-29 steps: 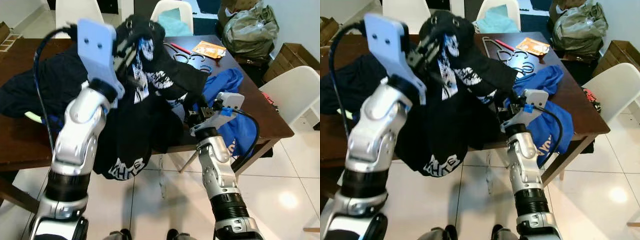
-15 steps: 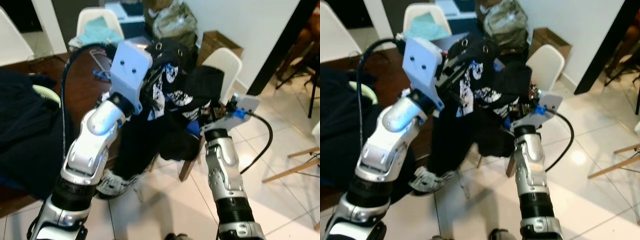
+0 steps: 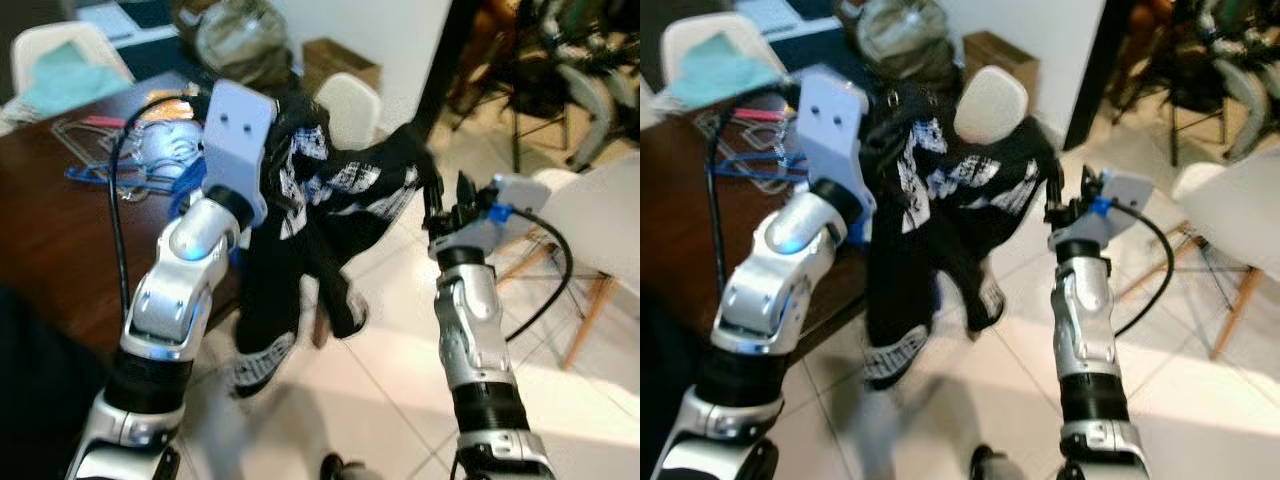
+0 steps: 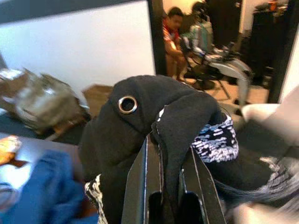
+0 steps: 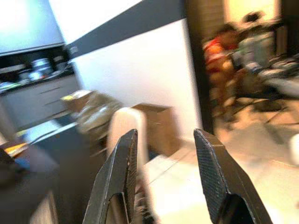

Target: Hang hanger

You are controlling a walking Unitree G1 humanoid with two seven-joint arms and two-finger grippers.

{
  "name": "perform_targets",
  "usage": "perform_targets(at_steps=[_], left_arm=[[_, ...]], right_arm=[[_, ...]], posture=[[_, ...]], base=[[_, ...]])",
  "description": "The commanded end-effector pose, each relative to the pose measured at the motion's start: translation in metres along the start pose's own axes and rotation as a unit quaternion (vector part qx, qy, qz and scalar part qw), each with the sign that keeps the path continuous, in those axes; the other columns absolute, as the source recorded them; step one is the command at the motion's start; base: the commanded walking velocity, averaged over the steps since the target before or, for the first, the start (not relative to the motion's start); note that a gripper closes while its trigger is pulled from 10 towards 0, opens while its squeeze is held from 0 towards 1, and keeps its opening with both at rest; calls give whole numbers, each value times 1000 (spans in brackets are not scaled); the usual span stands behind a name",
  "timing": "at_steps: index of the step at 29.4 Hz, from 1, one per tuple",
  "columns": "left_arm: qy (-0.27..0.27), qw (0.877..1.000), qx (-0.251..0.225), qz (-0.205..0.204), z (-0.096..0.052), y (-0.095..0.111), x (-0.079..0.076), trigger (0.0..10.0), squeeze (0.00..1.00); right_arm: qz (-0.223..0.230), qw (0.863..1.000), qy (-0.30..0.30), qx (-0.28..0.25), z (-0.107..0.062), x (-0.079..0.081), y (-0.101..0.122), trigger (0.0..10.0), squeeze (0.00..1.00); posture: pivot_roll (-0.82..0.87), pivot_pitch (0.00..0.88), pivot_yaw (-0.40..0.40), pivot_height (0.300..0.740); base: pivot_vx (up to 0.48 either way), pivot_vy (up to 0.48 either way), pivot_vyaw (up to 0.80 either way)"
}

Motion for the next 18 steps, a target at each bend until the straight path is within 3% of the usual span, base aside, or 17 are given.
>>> perform_targets(at_steps=[1,4,5,7,14,18], left_arm=[[7,999,36,-2,-6,-20,3,10000,0],[-13,998,62,4,-10,-34,-4,10000,0],[-23,994,102,9,-12,-49,-8,10000,0],[-29,991,126,14,-14,-58,-11,10000,0],[20,989,143,-5,-14,-69,-11,10000,0],[35,988,149,-17,-17,-76,-20,10000,0]], right_arm=[[-5,1000,-5,10,-7,0,-6,10000,0],[-8,1000,-8,16,-14,-1,-10,10000,0],[-11,1000,-10,22,-19,-2,-13,10000,0],[-13,1000,-12,26,-22,-3,-15,10000,0],[-26,999,-17,33,-29,-8,-18,10000,0],[-30,999,-21,36,-29,-10,-21,10000,0]], posture=[[40,163,19,740],[37,169,27,740],[33,164,31,740],[33,164,31,740],[32,161,33,740],[32,179,26,740]], base=[[0,0,-800],[0,0,-800],[0,0,-800],[0,0,-800],[0,0,-800],[0,0,-800]])
Point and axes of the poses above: a point about 5 cm out from each wrist's last joint towards the gripper, its own z axis pointing out of the wrist towards the gripper, its own y axis along the axis of the wrist's last joint, x = y × z, the point moved 6 cm from there along z, pointing out of the wrist towards the gripper, and after that the axes turned 11 degrees about z, right-handed, at the moved point
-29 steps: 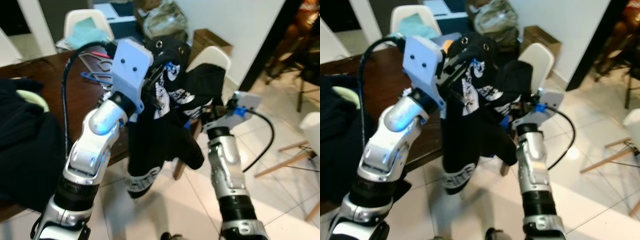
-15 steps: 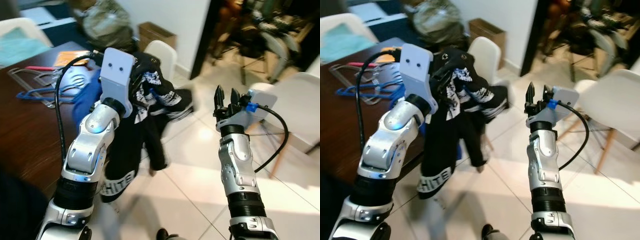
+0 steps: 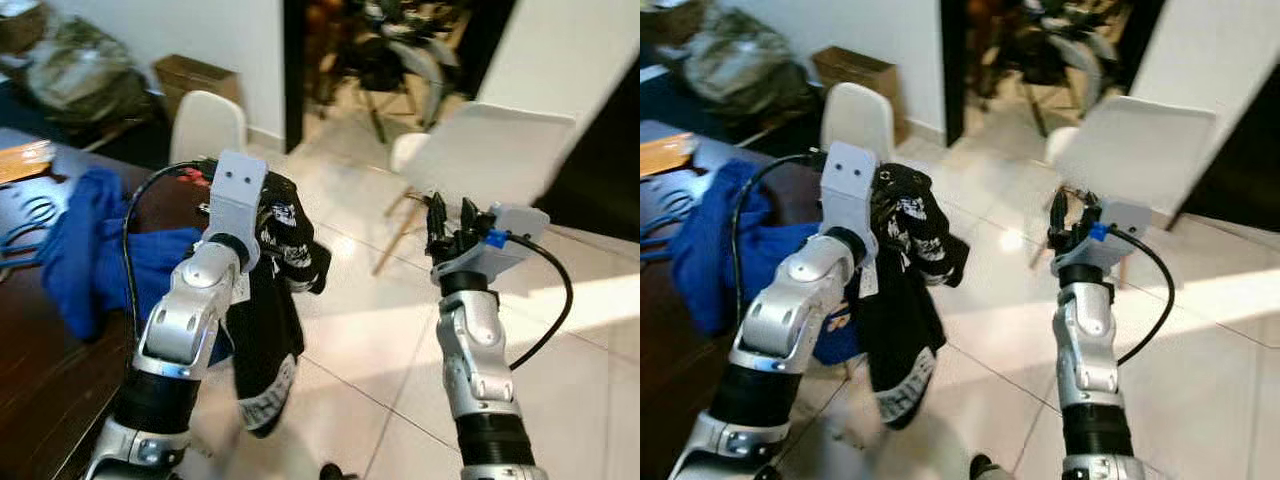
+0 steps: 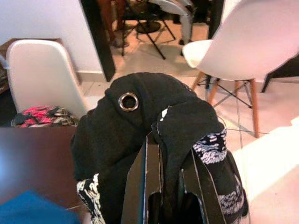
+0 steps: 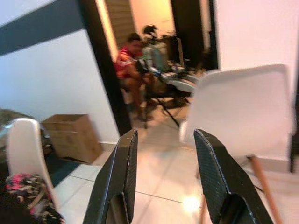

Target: Hang hanger

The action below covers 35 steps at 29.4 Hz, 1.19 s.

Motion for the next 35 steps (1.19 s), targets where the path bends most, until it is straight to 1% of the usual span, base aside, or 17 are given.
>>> perform_targets(at_steps=[1,2,3,4,7,8,10,13,14,15,17,19,20,25,28,33,35], left_arm=[[2,1000,3,-24,-4,-4,-8,10000,0],[-47,998,10,-41,-6,-5,-20,10000,0],[-47,998,10,-41,-6,-5,-20,10000,0],[-128,990,3,-62,-13,-3,-37,10000,0],[-125,991,19,-40,-14,-10,-34,10000,0],[-113,992,62,-6,-19,-34,-25,10000,0],[-115,990,82,2,-22,-45,-23,10000,0],[-84,984,155,28,-29,-92,-5,10000,0],[-84,984,155,28,-29,-92,-5,10000,0],[-62,983,171,39,-34,-105,6,10000,0],[-36,981,190,16,-38,-118,16,10000,0],[23,972,228,-43,-47,-141,36,10000,0],[59,969,237,-41,-51,-151,49,10000,0],[107,966,234,-26,-64,-158,69,10000,0],[98,969,225,-29,-65,-158,66,10000,0],[89,973,213,-18,-66,-160,57,10000,0],[100,969,226,-30,-63,-170,57,10000,0]], right_arm=[[-3,1000,-7,11,-4,-3,-6,10000,0],[-3,1000,-4,15,-4,-1,-9,10000,0],[-3,1000,-4,15,-4,-1,-9,10000,0],[-4,1000,-2,23,-6,0,-13,10000,0],[-4,1000,-3,28,-8,0,-16,10000,0],[-4,999,-5,48,-13,-1,-24,10000,0],[-4,998,-5,58,-14,-2,-28,10000,0],[-19,989,-9,145,-24,-5,-66,10000,0],[-19,989,-9,145,-24,-5,-66,10000,0],[-23,982,-7,187,-31,-6,-84,10000,0],[-26,975,1,223,-39,-4,-98,10000,0],[-23,969,10,247,-44,0,-110,10000,0],[-23,968,12,251,-45,0,-113,10000,0],[-22,968,17,251,-45,3,-113,10000,0],[-29,965,16,259,-44,0,-117,10000,0],[-36,951,9,306,-53,-10,-134,10000,0],[-33,948,11,316,-51,-9,-138,10000,0]], posture=[[30,146,26,740],[30,171,22,740],[30,171,22,740],[31,187,17,740],[36,183,16,740],[33,137,19,740],[33,137,19,740],[34,159,5,740],[34,159,5,740],[33,149,5,740],[34,111,-4,740],[38,142,-22,740],[40,151,-32,740],[32,85,-35,740],[36,137,-56,740],[31,97,-57,740],[30,136,-64,740]], base=[[0,0,-800],[0,0,-800],[0,0,-800],[0,0,-800],[0,0,-800],[0,0,-800],[0,0,-800],[0,0,-800],[0,0,-800],[0,0,-800],[0,0,-800],[0,0,-800],[0,0,-800],[0,0,-800],[0,0,-800],[0,0,-800],[0,0,-800]])
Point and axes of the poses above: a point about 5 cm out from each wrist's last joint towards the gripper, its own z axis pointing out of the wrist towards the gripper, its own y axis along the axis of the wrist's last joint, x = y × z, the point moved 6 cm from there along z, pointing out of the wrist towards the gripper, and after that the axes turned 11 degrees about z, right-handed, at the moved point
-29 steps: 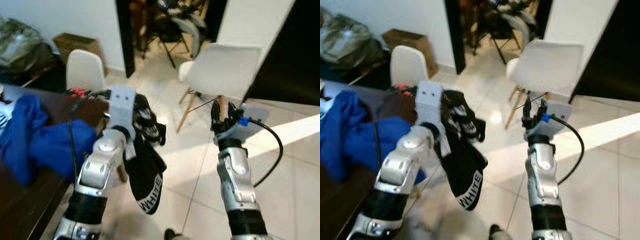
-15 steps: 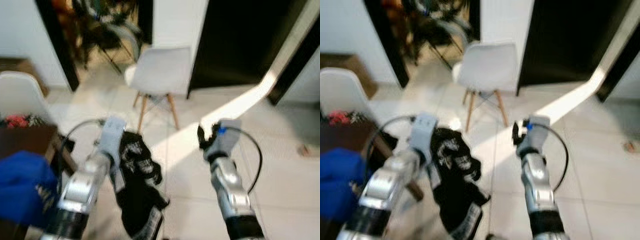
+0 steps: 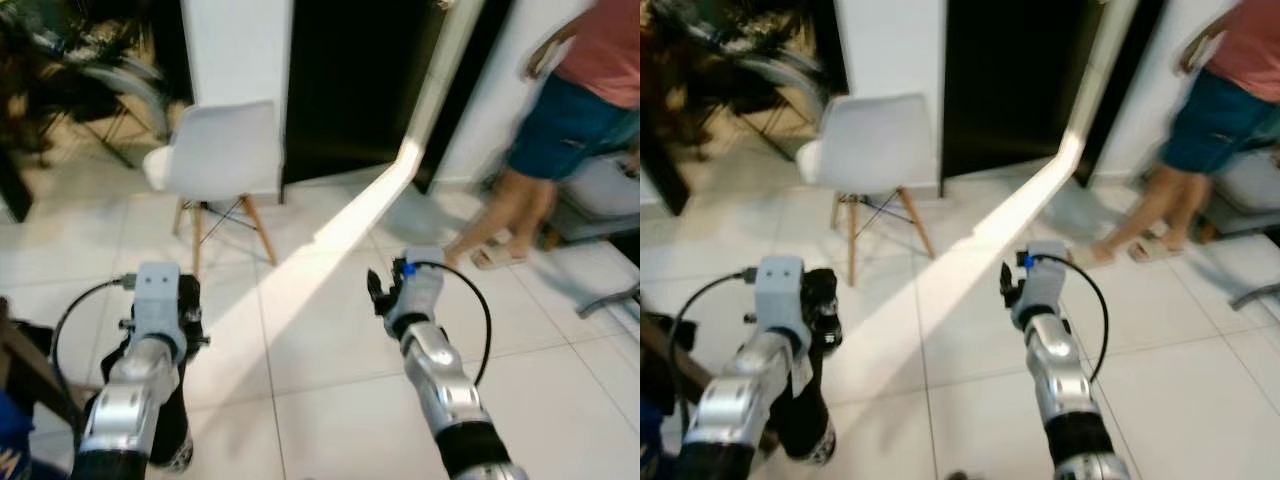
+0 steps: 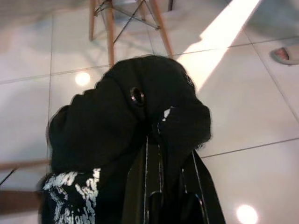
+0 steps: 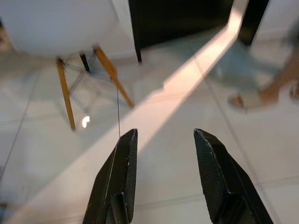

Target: Hang hanger

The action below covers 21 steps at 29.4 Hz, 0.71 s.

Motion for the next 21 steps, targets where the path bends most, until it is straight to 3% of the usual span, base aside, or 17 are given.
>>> perform_targets(at_steps=[1,5,6,9,13,17,21], left_arm=[[2,1000,7,-6,5,-6,-5,10000,0],[0,1000,1,-15,6,-4,-5,10000,0],[-3,1000,2,-10,7,-4,-6,10000,0],[-12,1000,7,-7,7,-7,-8,10000,0],[-21,1000,-4,-3,4,-6,-8,10000,0],[-23,1000,5,2,11,-10,-13,10000,0],[-32,999,-5,-8,10,-8,-20,10000,0]], right_arm=[[4,1000,-4,23,0,-4,-10,10000,0],[37,999,-5,34,1,-1,-12,10000,0],[40,999,-7,33,2,0,-11,10000,0],[41,998,-9,36,3,-1,-13,10000,0],[40,998,-12,40,-1,-4,-17,10000,0],[37,998,-16,48,1,-8,-19,10000,0],[34,998,-5,51,-1,-5,-21,10000,0]], posture=[[30,136,-64,740],[24,101,-53,740],[24,129,-51,740],[23,147,-53,740],[25,104,-43,740],[19,135,-54,740],[13,76,-45,740]], base=[[0,0,-800],[0,0,-800],[0,0,-800],[0,0,-800],[0,0,-800],[0,0,-800],[0,0,-800]])
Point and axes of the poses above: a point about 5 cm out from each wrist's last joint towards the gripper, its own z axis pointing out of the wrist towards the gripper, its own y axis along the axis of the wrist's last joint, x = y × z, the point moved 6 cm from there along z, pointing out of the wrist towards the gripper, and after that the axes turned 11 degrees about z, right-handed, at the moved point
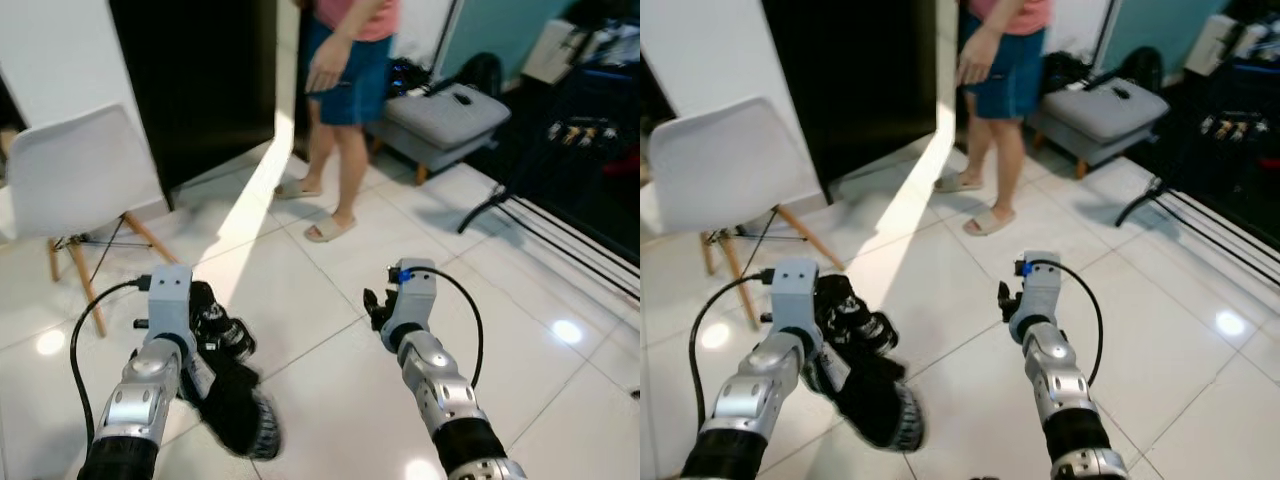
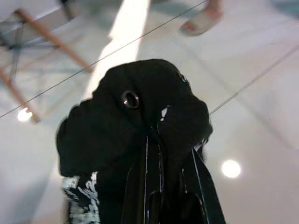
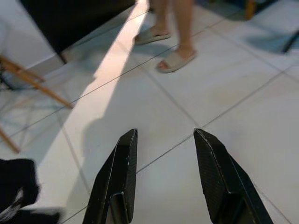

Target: Hang hanger

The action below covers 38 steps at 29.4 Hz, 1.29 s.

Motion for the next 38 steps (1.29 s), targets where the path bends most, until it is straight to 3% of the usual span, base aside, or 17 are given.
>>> perform_targets(at_steps=[1,5,6,9,12,15,17,18,22,23,25,26,30,34,35,37,38], left_arm=[[-16,1000,-26,2,1,10,-7,10000,0],[-17,999,-36,4,1,10,-7,10000,0],[-4,999,-45,-1,-1,16,0,10000,0],[2,999,-47,-6,-1,18,3,10000,0],[1,999,-40,-6,1,12,1,10000,0],[-1,999,-43,-6,-2,11,-2,10000,0],[-2,999,-48,-13,-3,14,-2,10000,0],[-3,999,-49,-9,-1,14,-2,10000,0],[-5,999,-44,8,-1,8,-4,10000,0],[-8,998,-57,-9,-4,15,-4,10000,0],[-8,998,-61,-14,-5,18,-4,10000,0],[-9,999,-49,-14,-3,11,-5,10000,0],[-9,1000,-14,-12,1,-6,-5,10000,0],[-9,1000,-12,-12,1,-7,-5,10000,0],[5,1000,-25,-18,0,-2,1,10000,0],[10,999,-45,-14,-1,7,4,10000,0],[9,997,-70,-9,-3,19,5,10000,0]], right_arm=[[7,1000,6,12,-2,2,-8,10000,0],[6,1000,0,24,-2,-1,-17,10000,0],[9,1000,1,17,-3,0,-12,10000,0],[13,1000,4,13,-1,3,-8,10000,0],[7,1000,6,18,0,4,-11,10000,0],[-2,1000,9,16,-2,5,-11,10000,0],[0,1000,11,13,-2,6,-9,10000,0],[0,1000,11,13,-1,6,-9,10000,0],[-8,1000,8,20,-3,3,-16,10000,0],[2,1000,5,3,-4,3,-8,10000,0],[6,1000,4,-2,-4,3,-5,10000,0],[2,1000,4,-9,-4,2,-3,10000,0],[-9,1000,10,-14,-3,3,-4,10000,0],[-9,1000,10,-14,-3,3,-4,10000,0],[-12,1000,13,-15,-5,3,-5,10000,0],[-9,1000,17,-22,-6,5,-3,10000,0],[-1,999,23,-40,-7,7,5,10000,0]], posture=[[11,115,-52,740],[15,119,-57,740],[14,61,-54,740],[9,102,-59,740],[9,119,-70,740],[9,47,-62,740],[9,47,-62,740],[5,106,-66,740],[9,87,-58,740],[6,45,-49,740],[6,45,-49,740],[3,105,-55,740],[2,103,-57,740],[2,103,-57,740],[-1,61,-50,740],[3,93,-63,740],[1,42,-56,740]], base=[[0,0,-800],[0,0,-800],[0,0,-800],[0,0,-800],[0,0,-800],[0,0,-800],[0,0,-800],[0,0,-800],[0,0,-800],[0,0,-800],[0,0,-800],[0,0,-800],[0,0,-800],[0,0,-800],[0,0,-800],[0,0,-800],[0,0,0]])
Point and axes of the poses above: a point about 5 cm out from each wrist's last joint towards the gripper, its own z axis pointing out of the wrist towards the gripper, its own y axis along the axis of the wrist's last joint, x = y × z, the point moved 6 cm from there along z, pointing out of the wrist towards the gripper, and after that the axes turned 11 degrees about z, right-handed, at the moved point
